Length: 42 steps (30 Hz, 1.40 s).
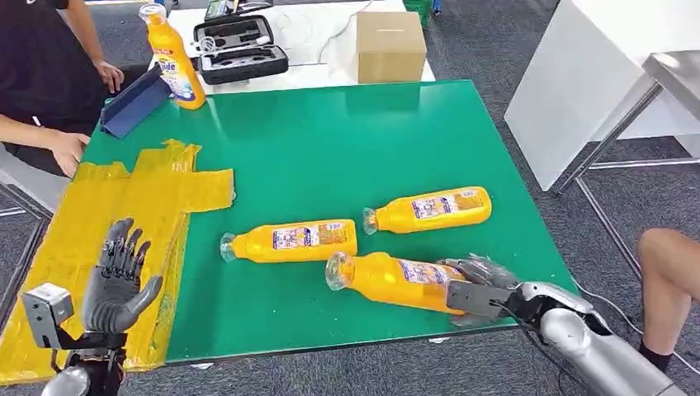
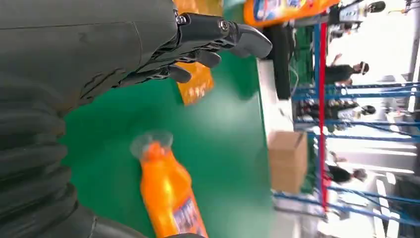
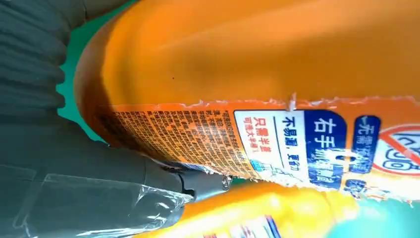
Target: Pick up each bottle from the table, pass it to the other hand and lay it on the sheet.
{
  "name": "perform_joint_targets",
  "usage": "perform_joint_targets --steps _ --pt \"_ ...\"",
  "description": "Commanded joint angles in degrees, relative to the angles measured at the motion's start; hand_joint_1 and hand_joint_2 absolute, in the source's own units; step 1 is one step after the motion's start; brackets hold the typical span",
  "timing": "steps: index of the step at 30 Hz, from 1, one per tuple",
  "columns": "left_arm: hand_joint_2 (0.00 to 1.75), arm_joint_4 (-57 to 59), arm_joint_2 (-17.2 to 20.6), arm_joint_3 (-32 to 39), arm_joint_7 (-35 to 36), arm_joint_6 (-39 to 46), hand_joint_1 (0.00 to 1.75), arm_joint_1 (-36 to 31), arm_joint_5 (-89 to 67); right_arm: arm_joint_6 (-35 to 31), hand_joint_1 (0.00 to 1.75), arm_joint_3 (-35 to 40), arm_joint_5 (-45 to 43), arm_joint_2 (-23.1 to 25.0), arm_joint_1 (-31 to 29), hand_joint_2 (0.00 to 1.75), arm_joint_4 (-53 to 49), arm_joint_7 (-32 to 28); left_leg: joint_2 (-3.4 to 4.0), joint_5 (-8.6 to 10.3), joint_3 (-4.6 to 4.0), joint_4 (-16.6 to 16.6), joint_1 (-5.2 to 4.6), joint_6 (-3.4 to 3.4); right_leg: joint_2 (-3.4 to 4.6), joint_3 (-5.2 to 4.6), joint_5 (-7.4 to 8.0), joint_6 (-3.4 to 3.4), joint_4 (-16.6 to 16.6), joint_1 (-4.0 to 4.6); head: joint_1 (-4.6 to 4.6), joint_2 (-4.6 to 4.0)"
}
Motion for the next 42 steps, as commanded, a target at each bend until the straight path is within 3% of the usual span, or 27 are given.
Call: perform_joint_targets --steps 1,4,9,11,16,22,31,42 --pt "1.75 -2.9 -4.8 -5.7 1.6 -2.7 0.00 3.4 6.5 -2.1 1.75 -11.9 0.2 11.9 5.1 1.75 -8.6 -2.3 0.07 -0.09 0.13 0.0 0.00 -0.06 0.01 0.10 -0.04 -0.06 0.0 0.02 -0.02 0.00" --pt "1.75 -4.6 -6.1 -10.2 1.8 -2.3 0.00 3.7 8.6 -2.8 1.75 -12.1 0.8 15.8 3.9 1.75 -6.7 -2.9 0.01 -0.07 0.12 0.0 0.03 -0.05 -0.04 0.11 -0.05 -0.03 -0.1 0.03 0.00 0.00" --pt "1.75 -4.9 -5.3 -11.3 1.7 -1.5 0.00 3.8 9.2 -2.9 1.75 -12.2 1.2 16.2 3.7 1.75 -6.3 -2.9 0.04 -0.10 0.20 0.0 0.03 -0.06 -0.04 0.18 -0.09 -0.03 -0.1 0.01 -0.04 0.00" --pt "1.75 -5.6 -5.8 -13.9 1.6 -2.4 0.00 3.7 9.5 -4.0 1.75 -12.7 2.0 18.9 2.8 1.75 -4.9 -3.2 0.03 -0.09 0.22 0.0 0.03 -0.02 -0.03 0.22 -0.11 -0.03 0.0 0.01 0.00 0.00" --pt "1.75 -5.4 -6.7 -21.7 1.4 -1.4 0.00 1.4 8.6 -4.6 1.75 -10.0 2.6 25.2 -2.9 1.75 2.6 -2.7 0.14 -0.09 0.27 0.0 0.01 -0.03 0.05 0.23 -0.08 -0.03 0.0 0.00 -0.04 0.00" --pt "1.75 -4.1 -6.9 -24.9 1.3 -0.5 0.00 -2.2 7.7 -4.9 1.75 -4.7 3.5 30.6 -8.9 1.75 9.5 -1.4 0.26 -0.03 0.23 0.0 0.03 -0.04 0.17 0.15 0.01 -0.03 0.0 0.03 -0.02 0.00" --pt "1.75 -2.8 -8.0 -24.4 -0.8 3.5 0.00 -4.6 1.5 -4.4 1.75 3.0 3.4 33.5 -13.3 1.75 13.3 0.6 0.21 -0.01 0.28 0.0 0.02 -0.01 0.12 0.21 -0.02 -0.08 0.0 0.01 -0.02 0.00" --pt "1.75 -1.8 -8.3 -23.9 -0.8 3.5 0.00 -5.2 1.4 -4.1 1.75 6.5 3.8 34.3 -13.7 1.75 13.7 0.9 0.14 -0.01 0.25 0.0 0.02 -0.01 0.04 0.22 -0.04 -0.09 0.0 0.00 0.00 0.00"
